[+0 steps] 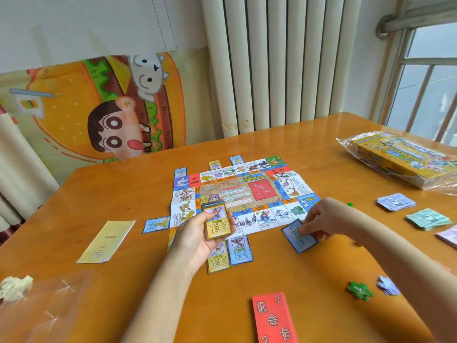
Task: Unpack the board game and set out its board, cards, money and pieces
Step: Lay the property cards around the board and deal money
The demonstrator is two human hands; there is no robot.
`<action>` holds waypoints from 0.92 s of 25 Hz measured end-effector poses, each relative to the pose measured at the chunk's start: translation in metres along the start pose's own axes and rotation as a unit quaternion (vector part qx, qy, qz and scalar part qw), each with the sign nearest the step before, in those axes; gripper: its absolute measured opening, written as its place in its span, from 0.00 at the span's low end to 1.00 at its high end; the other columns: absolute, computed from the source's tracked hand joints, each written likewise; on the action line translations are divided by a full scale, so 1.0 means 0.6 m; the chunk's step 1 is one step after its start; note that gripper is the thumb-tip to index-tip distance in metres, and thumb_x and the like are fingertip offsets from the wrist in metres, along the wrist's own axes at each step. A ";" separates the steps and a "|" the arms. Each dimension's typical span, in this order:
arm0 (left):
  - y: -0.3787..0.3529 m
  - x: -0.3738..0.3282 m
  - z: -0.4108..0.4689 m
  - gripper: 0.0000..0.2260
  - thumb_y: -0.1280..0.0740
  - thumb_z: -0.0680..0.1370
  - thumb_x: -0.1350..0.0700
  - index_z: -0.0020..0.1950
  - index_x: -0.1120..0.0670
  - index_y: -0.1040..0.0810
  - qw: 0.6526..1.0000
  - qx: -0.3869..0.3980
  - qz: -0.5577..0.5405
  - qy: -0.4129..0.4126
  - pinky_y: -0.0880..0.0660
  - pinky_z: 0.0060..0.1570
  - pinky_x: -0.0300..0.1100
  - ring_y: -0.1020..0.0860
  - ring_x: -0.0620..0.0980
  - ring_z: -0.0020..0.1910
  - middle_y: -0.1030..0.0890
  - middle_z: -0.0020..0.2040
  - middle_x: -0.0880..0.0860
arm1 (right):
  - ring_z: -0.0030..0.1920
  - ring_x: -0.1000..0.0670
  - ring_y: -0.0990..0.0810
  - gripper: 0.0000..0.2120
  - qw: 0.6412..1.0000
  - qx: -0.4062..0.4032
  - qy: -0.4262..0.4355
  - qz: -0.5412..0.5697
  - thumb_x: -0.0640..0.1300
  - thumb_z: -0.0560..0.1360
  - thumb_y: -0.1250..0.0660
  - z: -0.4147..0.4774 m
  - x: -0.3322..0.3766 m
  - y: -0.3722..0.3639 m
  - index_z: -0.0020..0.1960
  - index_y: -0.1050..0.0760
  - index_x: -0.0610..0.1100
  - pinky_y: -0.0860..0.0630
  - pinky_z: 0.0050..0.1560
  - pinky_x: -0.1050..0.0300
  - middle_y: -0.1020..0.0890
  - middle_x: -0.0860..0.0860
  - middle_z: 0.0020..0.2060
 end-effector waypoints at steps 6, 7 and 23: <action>0.005 0.003 0.004 0.11 0.46 0.80 0.65 0.55 0.67 0.27 1.000 0.006 0.024 0.010 0.19 0.36 0.49 0.18 0.58 0.36 0.18 0.42 0.65 | 0.25 0.57 0.26 0.13 0.997 -0.011 -0.001 -0.082 0.50 0.70 0.25 0.007 0.004 -0.011 0.35 0.26 0.45 0.33 0.28 0.66 0.23 0.55 0.23; 0.005 0.004 0.004 0.11 0.46 0.80 0.65 0.57 0.67 0.28 0.999 0.007 0.030 0.011 0.19 0.36 0.48 0.18 0.57 0.36 0.18 0.41 0.65 | 0.26 0.57 0.26 0.14 0.996 -0.004 -0.001 -0.094 0.51 0.70 0.26 0.007 0.004 -0.012 0.34 0.27 0.45 0.33 0.28 0.66 0.22 0.55 0.24; -0.004 0.007 -0.007 0.10 0.46 0.80 0.67 0.57 0.66 0.28 0.997 0.023 0.066 0.030 0.19 0.31 0.47 0.18 0.58 0.37 0.18 0.43 0.67 | 0.27 0.57 0.26 0.14 0.994 0.011 -0.003 -0.109 0.52 0.73 0.29 0.003 0.008 -0.008 0.37 0.26 0.44 0.32 0.30 0.65 0.21 0.54 0.28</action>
Point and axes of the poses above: each hand's wrist, its own z-axis towards the middle knuckle, its own y-axis out of the back of the hand, x = y × z, the point moved 2 cm from there along z, towards the middle knuckle
